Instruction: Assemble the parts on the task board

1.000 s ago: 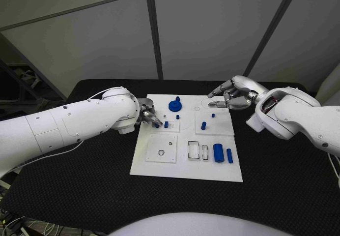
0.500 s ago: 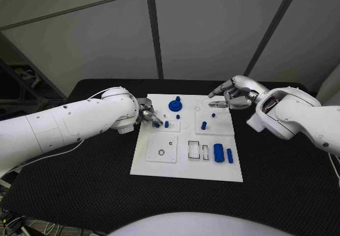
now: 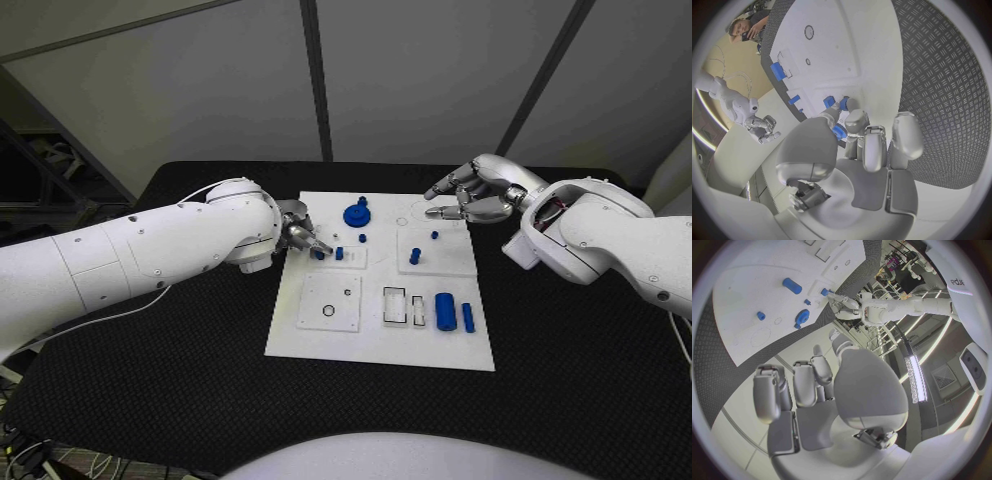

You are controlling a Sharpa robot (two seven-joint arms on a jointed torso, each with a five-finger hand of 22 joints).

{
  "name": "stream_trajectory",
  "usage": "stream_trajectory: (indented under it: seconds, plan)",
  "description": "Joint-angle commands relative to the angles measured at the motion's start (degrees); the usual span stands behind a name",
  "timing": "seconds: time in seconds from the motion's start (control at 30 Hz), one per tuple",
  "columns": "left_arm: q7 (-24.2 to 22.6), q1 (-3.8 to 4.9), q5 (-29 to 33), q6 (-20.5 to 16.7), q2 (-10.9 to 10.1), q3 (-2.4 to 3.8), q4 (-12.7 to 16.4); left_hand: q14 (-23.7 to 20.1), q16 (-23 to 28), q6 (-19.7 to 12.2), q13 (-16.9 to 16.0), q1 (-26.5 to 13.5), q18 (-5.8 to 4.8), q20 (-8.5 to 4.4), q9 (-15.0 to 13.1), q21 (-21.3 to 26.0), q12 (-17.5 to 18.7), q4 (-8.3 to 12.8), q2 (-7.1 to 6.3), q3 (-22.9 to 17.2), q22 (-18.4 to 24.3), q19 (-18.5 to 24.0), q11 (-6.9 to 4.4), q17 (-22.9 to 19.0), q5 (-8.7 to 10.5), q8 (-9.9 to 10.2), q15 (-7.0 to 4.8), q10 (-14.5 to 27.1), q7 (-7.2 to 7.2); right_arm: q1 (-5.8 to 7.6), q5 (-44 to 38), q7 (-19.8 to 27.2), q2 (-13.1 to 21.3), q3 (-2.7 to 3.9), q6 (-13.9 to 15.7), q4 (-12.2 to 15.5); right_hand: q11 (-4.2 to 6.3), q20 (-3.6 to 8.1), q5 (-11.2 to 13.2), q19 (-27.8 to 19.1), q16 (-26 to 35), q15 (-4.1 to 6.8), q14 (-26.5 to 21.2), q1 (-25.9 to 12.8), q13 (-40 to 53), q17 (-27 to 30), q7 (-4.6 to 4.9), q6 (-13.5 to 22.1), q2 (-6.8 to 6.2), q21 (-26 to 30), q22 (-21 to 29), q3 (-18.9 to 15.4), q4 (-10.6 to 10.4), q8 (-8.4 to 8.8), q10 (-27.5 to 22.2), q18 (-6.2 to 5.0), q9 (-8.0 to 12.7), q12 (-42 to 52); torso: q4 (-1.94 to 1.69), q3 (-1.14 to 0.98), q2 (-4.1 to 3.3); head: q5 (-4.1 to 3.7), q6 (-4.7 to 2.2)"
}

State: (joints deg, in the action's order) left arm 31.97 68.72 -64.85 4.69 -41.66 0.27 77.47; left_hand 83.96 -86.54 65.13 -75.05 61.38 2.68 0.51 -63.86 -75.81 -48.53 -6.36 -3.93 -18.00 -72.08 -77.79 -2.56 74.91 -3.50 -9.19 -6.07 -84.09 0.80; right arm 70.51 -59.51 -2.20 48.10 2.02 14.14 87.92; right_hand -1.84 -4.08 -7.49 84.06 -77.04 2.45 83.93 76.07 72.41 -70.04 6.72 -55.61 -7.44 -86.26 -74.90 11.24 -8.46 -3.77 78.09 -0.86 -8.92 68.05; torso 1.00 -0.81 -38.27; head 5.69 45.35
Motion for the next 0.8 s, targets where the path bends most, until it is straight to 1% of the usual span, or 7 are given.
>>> stream_trajectory:
  seconds: [0.03, 0.2, 0.37, 0.67, 0.8]
  plan:
    - [2.0, -0.31, 0.0, 0.4, -0.2, -0.28, -0.4, 4.9, -0.1, 0.4, -4.3, 0.1, 2.03, -0.22, -0.1, 0.2, -0.2, -0.4, -0.45, 0.0, -0.1, 0.0, -0.19, 10.2, 0.34, 0.1, -0.26, -3.7, 0.02, 0.1, 0.0, 0.3, 0.0, 0.03, -0.4, 0.0, -0.03, 0.2, -0.2, 2.8, 0.3, 0.06, 1.6, -0.3, -0.1, 0.1, -0.03, -0.2, 0.36, 0.4, -10.3, 0.0, -0.5, 0.01, -0.2, -0.45, -0.1, -0.2, 0.03, -0.01, -0.02, -0.05, 0.06]
    - [1.9, -0.31, 0.4, 0.3, -0.1, -0.28, -0.3, 4.9, -0.1, 0.6, -4.4, 0.5, 2.0, -0.22, -0.3, 0.1, -0.4, -1.8, -1.04, 0.6, -0.2, -0.1, -0.22, 10.3, 0.39, 0.1, -0.26, -3.7, -0.01, 0.1, 0.0, 0.3, 0.0, 0.03, -0.4, 0.1, -0.03, 0.2, -0.2, 2.8, 0.3, 0.06, 1.6, -0.3, -0.1, 0.1, -0.03, -0.2, 0.36, 0.4, -10.3, 0.0, -0.5, 0.01, -0.2, -0.45, -0.1, -0.2, -0.01, -0.02, -0.01, -0.07, 0.07]
    - [1.9, -0.31, 0.5, 0.4, -0.1, -0.28, -0.2, 5.0, -0.2, 0.8, -4.5, 0.9, 1.97, -0.23, -0.5, 0.1, -0.6, -2.9, -1.35, 1.0, -0.4, -0.2, -0.24, 10.5, 0.39, 0.0, -0.27, -3.7, -0.06, 0.1, 0.0, 0.3, 0.0, 0.03, -0.4, 0.1, -0.03, 0.2, -0.2, 2.8, 0.3, 0.06, 1.6, -0.3, -0.1, 0.1, -0.03, -0.2, 0.36, 0.4, -10.3, 0.0, -0.5, 0.01, -0.2, -0.45, -0.1, -0.2, -0.02, -0.02, -0.03, -0.09, 0.06]
    - [1.9, -0.31, 0.5, 0.4, -0.1, -0.26, 0.0, 5.0, -0.4, 1.0, -4.5, 1.4, 1.93, -0.24, -0.8, -0.1, -0.7, -3.8, -1.49, 1.2, -0.6, -0.3, -0.29, 10.6, 0.4, -0.1, -0.29, -3.8, -0.12, 0.1, 0.0, 0.2, 0.0, 0.03, -0.7, 0.1, -0.03, 0.2, -0.2, 2.8, 0.3, 0.06, 1.6, -0.3, -0.1, 0.1, -0.03, -0.2, 0.36, 0.4, -10.3, 0.0, -0.5, 0.01, -0.2, -0.45, -0.1, -0.2, 0.07, -0.04, -0.02, -0.12, 0.17]
    - [1.9, -0.3, 0.5, 0.5, 0.0, -0.26, 0.1, 5.0, -0.4, 1.0, -4.6, 1.5, 1.93, -0.24, -0.9, -0.1, -0.7, -4.0, -1.5, 1.2, -0.6, -0.3, -0.3, 10.7, 0.4, -0.2, -0.29, -3.8, -0.14, 0.1, 0.0, 0.1, 0.0, 0.03, -0.8, 0.0, -0.03, 0.2, -0.2, 2.8, 0.3, 0.06, 1.6, -0.3, -0.1, 0.1, -0.03, -0.2, 0.36, 0.4, -10.3, 0.0, -0.5, 0.01, -0.2, -0.45, -0.1, -0.2, 0.05, -0.01, -0.05, -0.19, 0.2]
